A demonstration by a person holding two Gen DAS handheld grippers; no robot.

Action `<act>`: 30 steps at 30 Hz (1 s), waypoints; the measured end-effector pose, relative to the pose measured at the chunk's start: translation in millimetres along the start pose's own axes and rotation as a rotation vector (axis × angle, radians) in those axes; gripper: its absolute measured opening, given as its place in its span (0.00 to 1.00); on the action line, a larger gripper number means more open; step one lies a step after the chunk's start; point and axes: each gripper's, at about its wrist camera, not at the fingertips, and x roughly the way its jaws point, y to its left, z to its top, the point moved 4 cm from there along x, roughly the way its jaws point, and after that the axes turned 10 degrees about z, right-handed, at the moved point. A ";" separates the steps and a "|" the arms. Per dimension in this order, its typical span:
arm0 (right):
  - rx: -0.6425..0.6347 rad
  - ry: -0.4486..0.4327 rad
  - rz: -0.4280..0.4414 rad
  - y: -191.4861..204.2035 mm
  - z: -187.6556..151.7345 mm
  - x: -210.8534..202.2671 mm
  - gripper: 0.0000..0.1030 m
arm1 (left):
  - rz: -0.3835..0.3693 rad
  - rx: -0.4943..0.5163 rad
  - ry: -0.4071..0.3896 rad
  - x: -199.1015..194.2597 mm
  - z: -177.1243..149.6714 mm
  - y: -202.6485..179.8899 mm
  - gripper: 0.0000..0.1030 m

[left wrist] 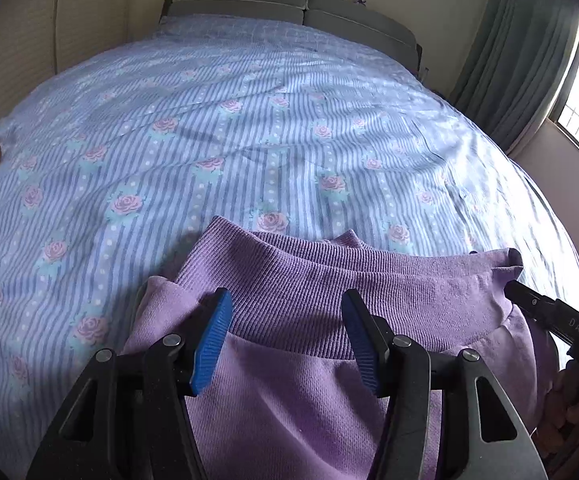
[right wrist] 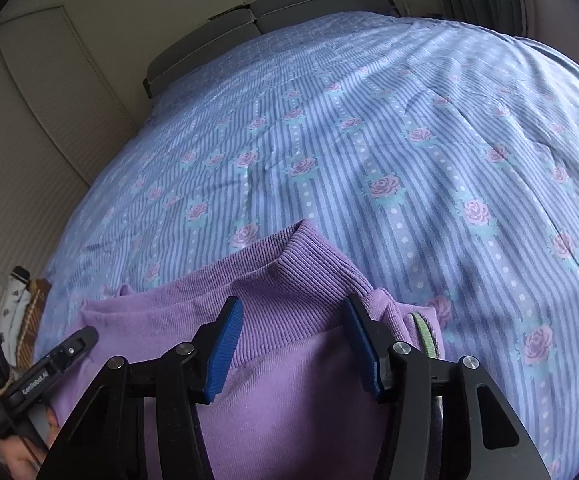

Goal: Fold small clothes

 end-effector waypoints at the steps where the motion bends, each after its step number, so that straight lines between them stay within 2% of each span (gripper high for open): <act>1: -0.014 0.002 -0.017 4.8 -1.0 -3.0 0.51 | -0.003 0.003 -0.002 -5.0 -0.7 -1.3 0.59; 4: -0.053 -0.024 -0.058 16.7 -5.0 -23.2 0.51 | 0.002 0.018 -0.019 -24.6 -6.1 -1.4 0.63; 9: -0.082 -0.082 -0.102 13.3 -21.8 -72.2 0.57 | 0.018 0.051 -0.058 -60.1 -24.7 6.6 0.64; 12: -0.080 -0.084 -0.104 1.8 -34.3 -92.2 0.57 | 0.079 0.070 -0.087 -74.4 -40.0 14.6 0.64; 15: -0.065 -0.053 -0.104 -7.0 -44.9 -93.9 0.57 | 0.135 0.051 -0.103 -80.1 -53.6 23.4 0.64; 18: -0.040 -0.008 -0.121 -15.5 -52.0 -86.0 0.51 | 0.184 0.011 -0.090 -80.0 -62.2 31.1 0.64; 20: -0.017 0.011 -0.101 -17.7 -55.6 -80.8 0.40 | 0.200 -0.014 -0.075 -77.4 -66.3 34.4 0.64; 21: -0.011 0.021 -0.100 -18.4 -57.6 -78.8 0.26 | 0.209 -0.018 -0.065 -74.5 -67.7 34.9 0.64; 22: -0.002 0.021 -0.104 -19.4 -60.5 -79.1 0.22 | 0.216 -0.019 -0.055 -71.7 -69.5 35.1 0.64; 27: 0.085 0.012 -0.135 -22.8 -80.8 -88.0 0.16 | 0.220 -0.042 -0.004 -59.3 -81.7 38.3 0.65; 30: 0.061 0.014 -0.170 -19.9 -91.4 -89.4 0.16 | 0.221 -0.041 -0.007 -59.2 -86.6 38.9 0.65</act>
